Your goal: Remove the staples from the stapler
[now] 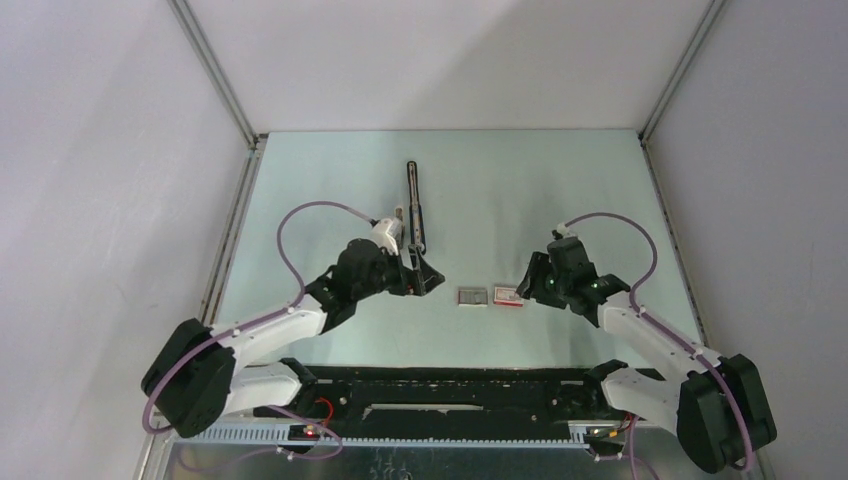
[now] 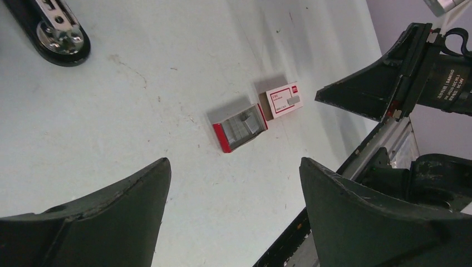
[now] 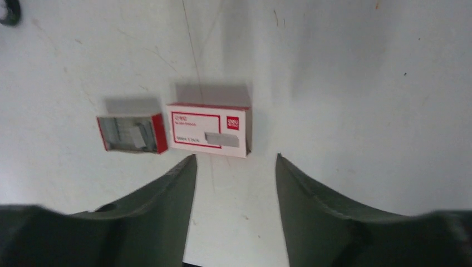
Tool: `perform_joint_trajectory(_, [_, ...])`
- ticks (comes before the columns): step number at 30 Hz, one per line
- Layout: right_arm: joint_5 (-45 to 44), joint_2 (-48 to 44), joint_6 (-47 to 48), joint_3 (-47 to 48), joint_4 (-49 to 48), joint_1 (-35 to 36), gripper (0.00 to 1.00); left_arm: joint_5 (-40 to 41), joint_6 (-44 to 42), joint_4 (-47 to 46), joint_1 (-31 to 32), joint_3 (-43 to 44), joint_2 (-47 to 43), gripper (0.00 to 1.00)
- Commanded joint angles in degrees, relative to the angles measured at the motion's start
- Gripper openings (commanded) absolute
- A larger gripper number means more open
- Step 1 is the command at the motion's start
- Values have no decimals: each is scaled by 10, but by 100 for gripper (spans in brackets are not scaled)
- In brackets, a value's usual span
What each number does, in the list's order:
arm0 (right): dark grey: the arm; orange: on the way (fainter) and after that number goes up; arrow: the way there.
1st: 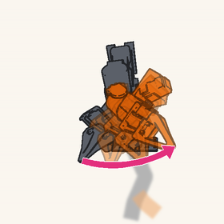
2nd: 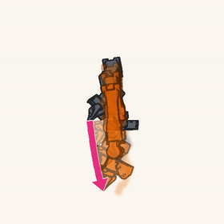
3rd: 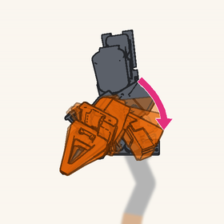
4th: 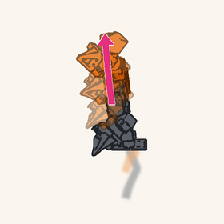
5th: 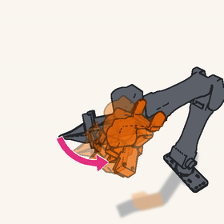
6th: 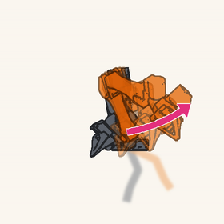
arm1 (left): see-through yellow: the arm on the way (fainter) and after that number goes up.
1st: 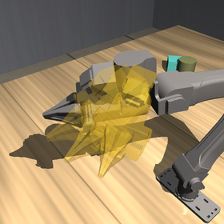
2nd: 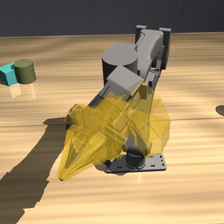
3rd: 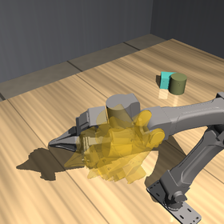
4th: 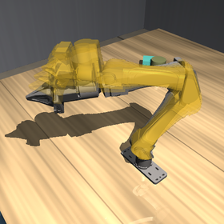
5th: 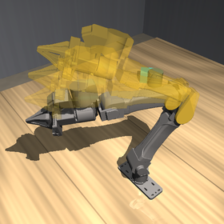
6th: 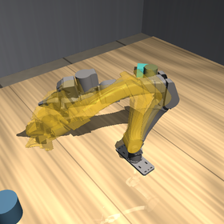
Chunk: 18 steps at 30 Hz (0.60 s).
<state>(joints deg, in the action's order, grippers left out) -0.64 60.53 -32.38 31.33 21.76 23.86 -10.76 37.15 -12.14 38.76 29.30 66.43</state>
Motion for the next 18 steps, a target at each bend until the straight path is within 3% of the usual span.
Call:
perform_joint_trajectory(1, [30, -3, -2, -7, 3, -14, 69, -12, 21, -70, 13, -19, 29, 90])
perform_joint_trajectory(5, [37, 14, -11, -7, -28, -24, 73, -20, 40, -98, 22, -22, 54, 86])
perform_joint_trajectory(11, [8, 69, 21, 26, -48, -31, 61, -12, 42, -104, 34, -26, 67, 83])
perform_joint_trajectory(18, [-38, 147, 51, 87, -28, -13, 63, 3, 38, -97, 35, -35, 62, 84])
